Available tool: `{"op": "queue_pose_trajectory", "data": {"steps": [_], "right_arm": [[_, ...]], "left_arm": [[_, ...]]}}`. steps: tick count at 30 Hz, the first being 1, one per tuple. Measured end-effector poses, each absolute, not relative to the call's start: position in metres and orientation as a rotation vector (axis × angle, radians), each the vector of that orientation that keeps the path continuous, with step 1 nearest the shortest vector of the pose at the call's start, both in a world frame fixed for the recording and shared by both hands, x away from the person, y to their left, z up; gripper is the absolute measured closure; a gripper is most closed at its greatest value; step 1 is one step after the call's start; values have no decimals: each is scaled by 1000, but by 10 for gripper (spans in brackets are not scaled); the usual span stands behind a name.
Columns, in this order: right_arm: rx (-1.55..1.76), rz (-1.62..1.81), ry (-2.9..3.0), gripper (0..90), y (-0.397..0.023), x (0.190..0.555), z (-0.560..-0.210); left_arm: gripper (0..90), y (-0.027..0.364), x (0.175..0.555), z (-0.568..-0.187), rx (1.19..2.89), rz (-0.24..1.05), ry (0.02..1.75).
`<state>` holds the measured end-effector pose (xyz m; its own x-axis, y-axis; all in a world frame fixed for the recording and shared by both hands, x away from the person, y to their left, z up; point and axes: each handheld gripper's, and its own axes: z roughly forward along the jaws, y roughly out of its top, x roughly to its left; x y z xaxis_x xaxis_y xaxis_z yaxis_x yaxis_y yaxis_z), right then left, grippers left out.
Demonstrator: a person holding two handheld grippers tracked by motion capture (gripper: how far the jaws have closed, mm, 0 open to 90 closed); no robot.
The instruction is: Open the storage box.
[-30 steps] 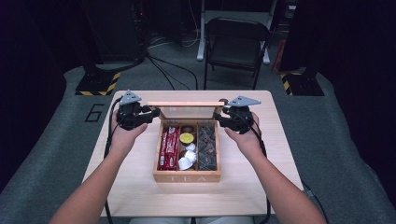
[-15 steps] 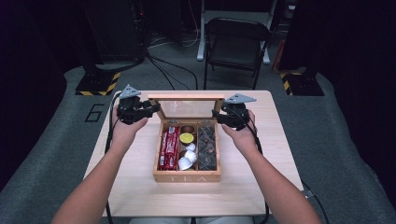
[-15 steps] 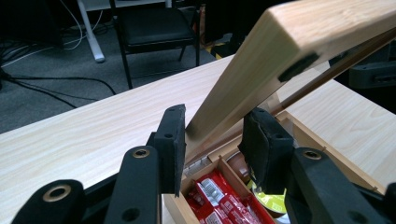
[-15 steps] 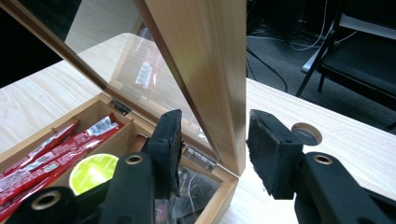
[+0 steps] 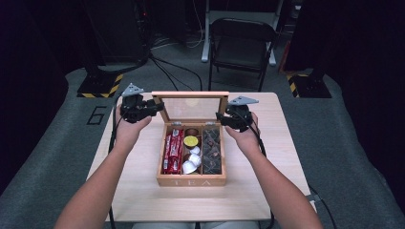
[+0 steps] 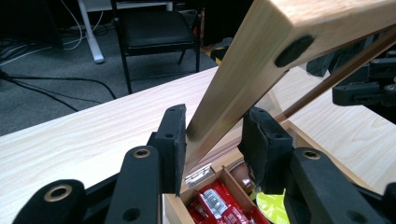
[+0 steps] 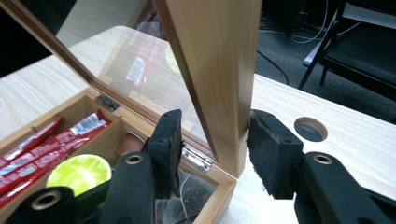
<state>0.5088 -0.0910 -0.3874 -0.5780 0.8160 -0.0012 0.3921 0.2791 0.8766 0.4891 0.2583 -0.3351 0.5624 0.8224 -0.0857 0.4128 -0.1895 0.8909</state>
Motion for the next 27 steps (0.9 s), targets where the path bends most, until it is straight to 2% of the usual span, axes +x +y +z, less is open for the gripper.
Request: {"op": "queue_pose_trajectory", "data": {"steps": [18, 27], "right_arm": [[1112, 1213, 2123, 552, -88, 523, -407], [1140, 1208, 2115, 600, -89, 527, -410]], "left_arm": [[610, 258, 499, -334, 1793, 501, 1041], [613, 258, 502, -334, 1790, 500, 1049]]}}
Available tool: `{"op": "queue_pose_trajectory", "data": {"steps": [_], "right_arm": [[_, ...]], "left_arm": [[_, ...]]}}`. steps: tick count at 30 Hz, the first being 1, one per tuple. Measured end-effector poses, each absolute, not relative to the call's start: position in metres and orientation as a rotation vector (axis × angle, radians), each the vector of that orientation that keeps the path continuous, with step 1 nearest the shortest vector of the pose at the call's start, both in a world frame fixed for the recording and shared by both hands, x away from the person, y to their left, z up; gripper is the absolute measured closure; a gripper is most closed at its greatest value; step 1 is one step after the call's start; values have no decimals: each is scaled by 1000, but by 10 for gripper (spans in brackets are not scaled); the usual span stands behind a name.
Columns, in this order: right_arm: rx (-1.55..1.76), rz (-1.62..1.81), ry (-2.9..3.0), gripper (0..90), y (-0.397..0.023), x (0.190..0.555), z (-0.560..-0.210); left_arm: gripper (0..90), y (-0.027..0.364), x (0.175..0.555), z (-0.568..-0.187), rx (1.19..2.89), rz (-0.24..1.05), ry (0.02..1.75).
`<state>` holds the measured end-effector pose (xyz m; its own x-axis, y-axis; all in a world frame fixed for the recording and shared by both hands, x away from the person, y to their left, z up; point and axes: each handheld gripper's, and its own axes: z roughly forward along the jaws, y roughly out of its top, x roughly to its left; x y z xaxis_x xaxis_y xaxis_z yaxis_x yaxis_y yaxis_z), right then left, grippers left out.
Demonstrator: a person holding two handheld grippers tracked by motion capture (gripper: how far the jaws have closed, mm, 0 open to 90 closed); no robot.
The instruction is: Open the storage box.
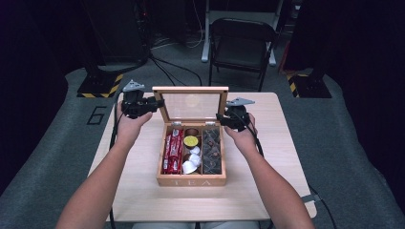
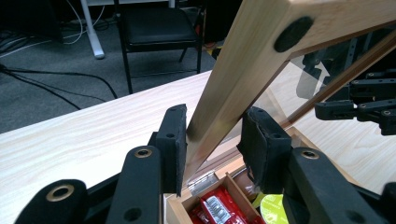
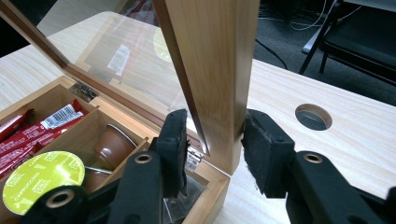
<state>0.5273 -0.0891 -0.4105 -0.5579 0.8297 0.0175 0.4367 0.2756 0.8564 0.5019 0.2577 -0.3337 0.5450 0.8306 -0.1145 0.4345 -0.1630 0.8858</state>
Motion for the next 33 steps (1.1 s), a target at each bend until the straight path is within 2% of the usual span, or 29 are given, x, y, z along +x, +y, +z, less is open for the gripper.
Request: {"op": "queue_pose_trajectory", "data": {"steps": [22, 33], "right_arm": [[1142, 1184, 2120, 636, -88, 532, -412], [1176, 1190, 2109, 639, -87, 533, -412]], "left_arm": [[610, 259, 507, -336, 1766, 474, 1072], [546, 259, 507, -340, 1806, 472, 1081]]}}
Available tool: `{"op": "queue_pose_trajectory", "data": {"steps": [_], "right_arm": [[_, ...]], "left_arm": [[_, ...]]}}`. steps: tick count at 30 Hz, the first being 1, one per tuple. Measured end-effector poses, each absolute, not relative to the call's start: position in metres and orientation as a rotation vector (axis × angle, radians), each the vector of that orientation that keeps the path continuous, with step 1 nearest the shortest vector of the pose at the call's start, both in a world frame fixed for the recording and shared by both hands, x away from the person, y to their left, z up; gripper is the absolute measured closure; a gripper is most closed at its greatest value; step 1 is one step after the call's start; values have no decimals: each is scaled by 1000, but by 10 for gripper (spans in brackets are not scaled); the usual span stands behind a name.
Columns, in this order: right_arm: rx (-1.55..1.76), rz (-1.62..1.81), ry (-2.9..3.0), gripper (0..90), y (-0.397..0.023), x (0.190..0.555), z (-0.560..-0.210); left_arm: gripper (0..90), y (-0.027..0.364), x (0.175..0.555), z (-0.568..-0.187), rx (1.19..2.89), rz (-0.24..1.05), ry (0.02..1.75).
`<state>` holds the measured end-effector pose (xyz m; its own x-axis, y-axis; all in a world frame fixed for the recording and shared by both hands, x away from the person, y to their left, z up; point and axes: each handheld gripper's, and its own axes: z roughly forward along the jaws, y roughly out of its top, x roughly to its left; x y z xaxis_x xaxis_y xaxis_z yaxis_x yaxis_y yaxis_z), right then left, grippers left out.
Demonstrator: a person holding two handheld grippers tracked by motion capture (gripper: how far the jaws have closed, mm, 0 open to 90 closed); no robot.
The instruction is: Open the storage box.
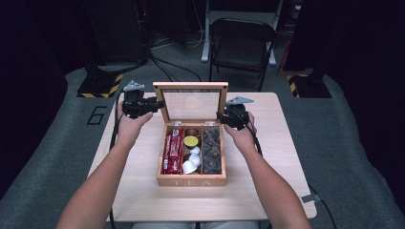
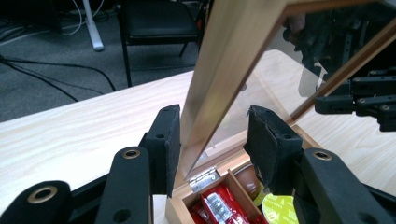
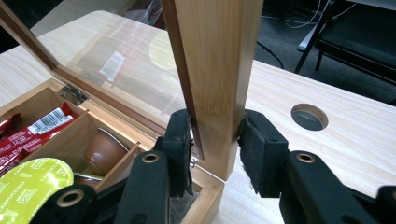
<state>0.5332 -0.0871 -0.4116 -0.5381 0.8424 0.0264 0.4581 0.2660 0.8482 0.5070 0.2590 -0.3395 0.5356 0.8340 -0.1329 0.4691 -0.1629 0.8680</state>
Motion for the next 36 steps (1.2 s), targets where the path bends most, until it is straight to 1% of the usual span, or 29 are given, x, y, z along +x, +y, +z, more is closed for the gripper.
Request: {"op": "queue_pose_trajectory", "data": {"steps": [18, 36], "right_arm": [[1174, 1175, 2113, 646, -87, 541, -410], [1238, 1183, 2110, 648, -86, 550, -409]], "left_arm": [[547, 261, 497, -348, 1816, 474, 1078], [554, 263, 481, -360, 1822, 437, 1071]]}}
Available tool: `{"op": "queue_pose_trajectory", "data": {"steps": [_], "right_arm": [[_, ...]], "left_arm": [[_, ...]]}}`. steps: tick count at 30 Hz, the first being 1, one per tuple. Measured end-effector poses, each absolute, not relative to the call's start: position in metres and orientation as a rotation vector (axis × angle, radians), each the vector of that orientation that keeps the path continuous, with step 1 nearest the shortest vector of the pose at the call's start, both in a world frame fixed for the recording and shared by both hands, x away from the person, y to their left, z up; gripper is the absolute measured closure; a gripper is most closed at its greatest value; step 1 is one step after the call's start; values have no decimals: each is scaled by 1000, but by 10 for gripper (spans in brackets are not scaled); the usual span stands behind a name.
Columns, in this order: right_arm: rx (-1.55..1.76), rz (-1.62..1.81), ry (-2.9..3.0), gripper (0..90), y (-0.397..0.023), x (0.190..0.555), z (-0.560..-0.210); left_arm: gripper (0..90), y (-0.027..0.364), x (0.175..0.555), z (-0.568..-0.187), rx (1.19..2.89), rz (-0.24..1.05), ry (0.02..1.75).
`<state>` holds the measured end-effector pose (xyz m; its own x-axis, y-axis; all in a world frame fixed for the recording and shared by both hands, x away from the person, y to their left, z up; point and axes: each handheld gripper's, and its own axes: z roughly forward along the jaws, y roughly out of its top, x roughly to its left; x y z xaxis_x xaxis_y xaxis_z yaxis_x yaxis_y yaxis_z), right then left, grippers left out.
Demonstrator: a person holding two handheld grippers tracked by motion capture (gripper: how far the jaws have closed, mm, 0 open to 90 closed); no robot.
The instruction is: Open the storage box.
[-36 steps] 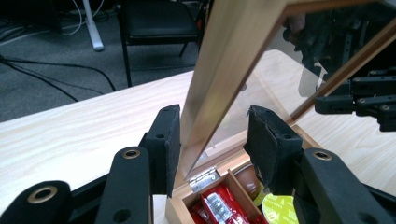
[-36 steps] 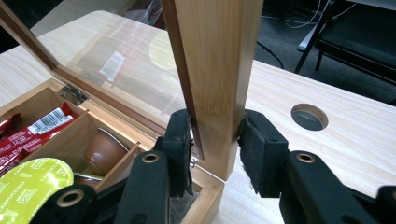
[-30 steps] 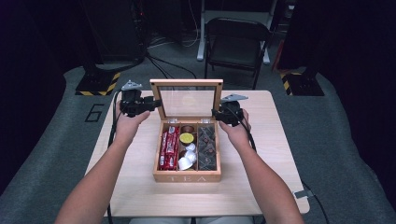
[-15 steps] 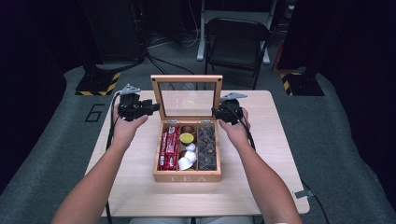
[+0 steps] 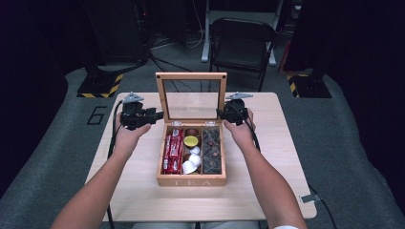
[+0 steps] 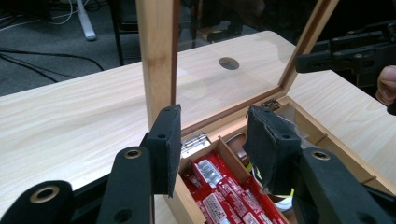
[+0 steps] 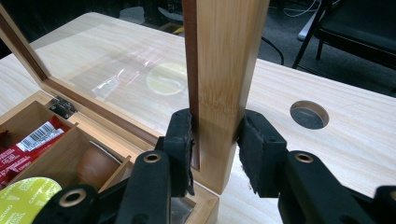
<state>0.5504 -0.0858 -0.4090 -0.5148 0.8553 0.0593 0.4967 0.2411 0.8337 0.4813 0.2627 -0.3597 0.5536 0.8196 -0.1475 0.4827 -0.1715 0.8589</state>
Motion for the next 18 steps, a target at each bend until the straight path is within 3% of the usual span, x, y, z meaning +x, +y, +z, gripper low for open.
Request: {"op": "queue_pose_trajectory", "data": {"steps": [18], "right_arm": [[1307, 1177, 2099, 649, -84, 566, -412]], "left_arm": [[554, 265, 473, -369, 1811, 414, 1072]]}}
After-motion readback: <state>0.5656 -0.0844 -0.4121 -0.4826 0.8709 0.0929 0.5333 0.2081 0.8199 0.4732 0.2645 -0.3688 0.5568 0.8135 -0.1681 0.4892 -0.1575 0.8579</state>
